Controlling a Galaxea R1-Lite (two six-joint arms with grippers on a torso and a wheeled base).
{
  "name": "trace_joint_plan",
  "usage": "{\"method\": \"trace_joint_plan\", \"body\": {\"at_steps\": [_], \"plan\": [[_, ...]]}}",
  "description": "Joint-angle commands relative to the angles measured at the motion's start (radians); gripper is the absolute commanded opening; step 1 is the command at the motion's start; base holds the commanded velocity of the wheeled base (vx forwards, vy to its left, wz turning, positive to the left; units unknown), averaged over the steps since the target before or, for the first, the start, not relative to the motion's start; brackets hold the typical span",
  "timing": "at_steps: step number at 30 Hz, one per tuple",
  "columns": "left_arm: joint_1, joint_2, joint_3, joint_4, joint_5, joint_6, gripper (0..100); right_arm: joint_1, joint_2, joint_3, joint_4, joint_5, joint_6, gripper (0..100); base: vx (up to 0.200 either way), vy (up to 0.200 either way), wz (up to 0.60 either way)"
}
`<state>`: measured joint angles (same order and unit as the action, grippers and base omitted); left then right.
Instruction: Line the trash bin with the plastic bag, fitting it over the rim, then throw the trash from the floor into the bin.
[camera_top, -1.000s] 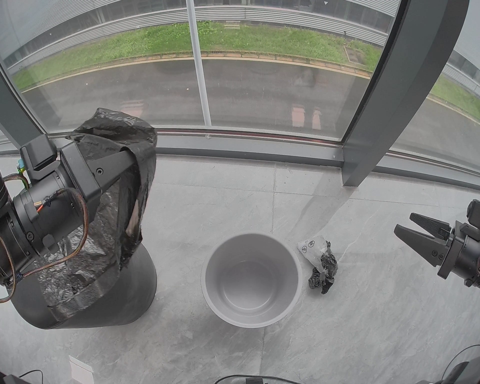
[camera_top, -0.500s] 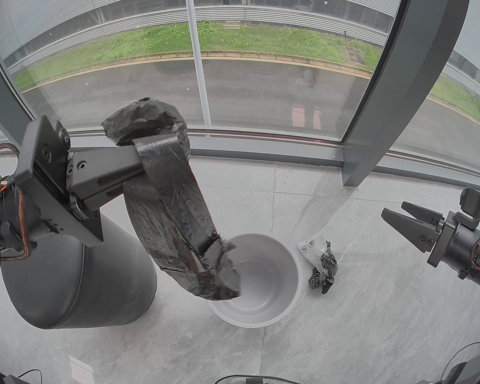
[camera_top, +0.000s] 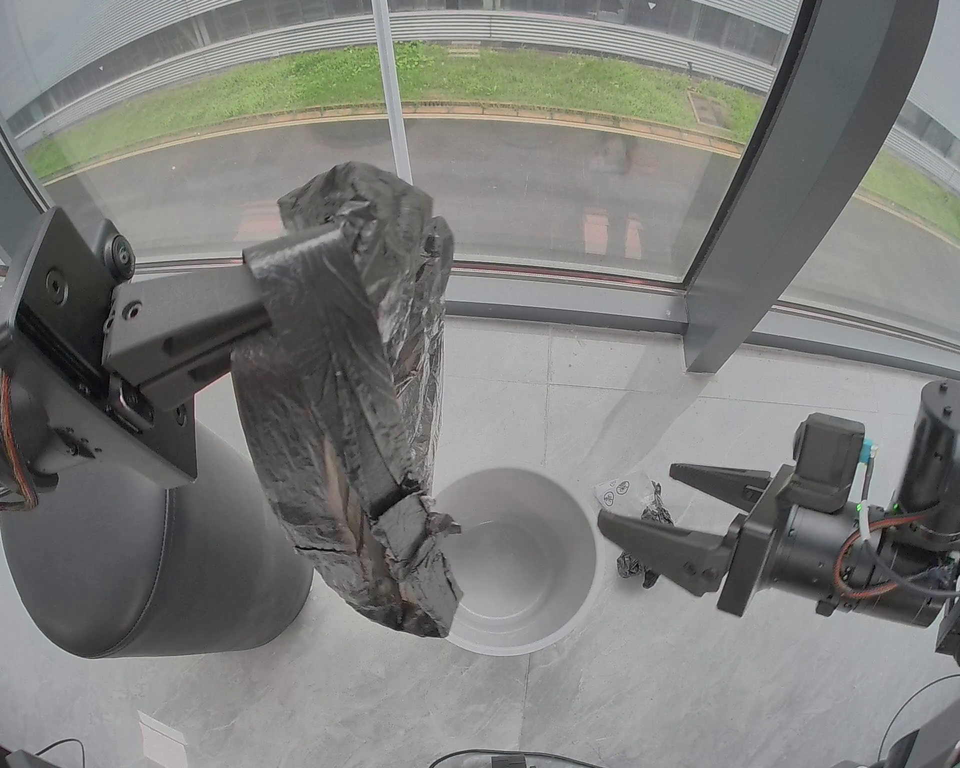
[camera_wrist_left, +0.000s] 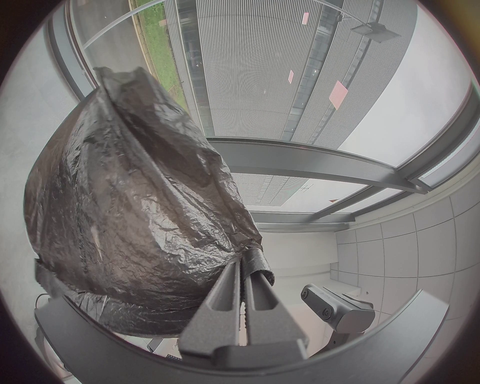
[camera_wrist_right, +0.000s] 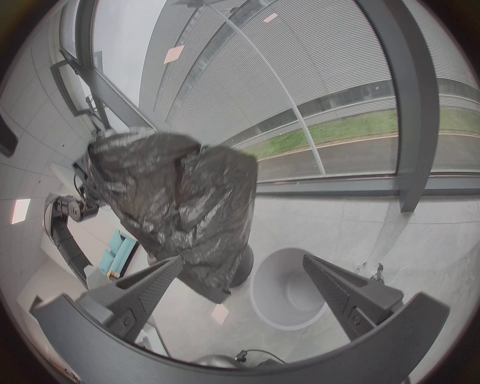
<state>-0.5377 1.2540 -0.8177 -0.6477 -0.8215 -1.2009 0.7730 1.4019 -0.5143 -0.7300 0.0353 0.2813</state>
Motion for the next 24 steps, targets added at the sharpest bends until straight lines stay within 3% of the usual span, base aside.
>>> {"method": "trace_joint_plan", "body": {"at_steps": [1, 14, 24], "plan": [[-0.007, -0.002, 0.003, -0.021, -0.001, -0.003, 0, 0.068, 0.127, -0.006, 0.000, -0.031, -0.020, 100, 0.000, 0.000, 0.00], [-0.035, -0.002, 0.043, -0.090, -0.001, -0.006, 0, 0.204, 0.356, -0.130, -0.002, -0.207, -0.025, 100, 0.000, 0.000, 0.00], [-0.045, -0.018, 0.121, -0.219, -0.005, -0.008, 0, 0.261, 0.466, -0.184, -0.003, -0.287, -0.031, 100, 0.000, 0.000, 0.00]]}}
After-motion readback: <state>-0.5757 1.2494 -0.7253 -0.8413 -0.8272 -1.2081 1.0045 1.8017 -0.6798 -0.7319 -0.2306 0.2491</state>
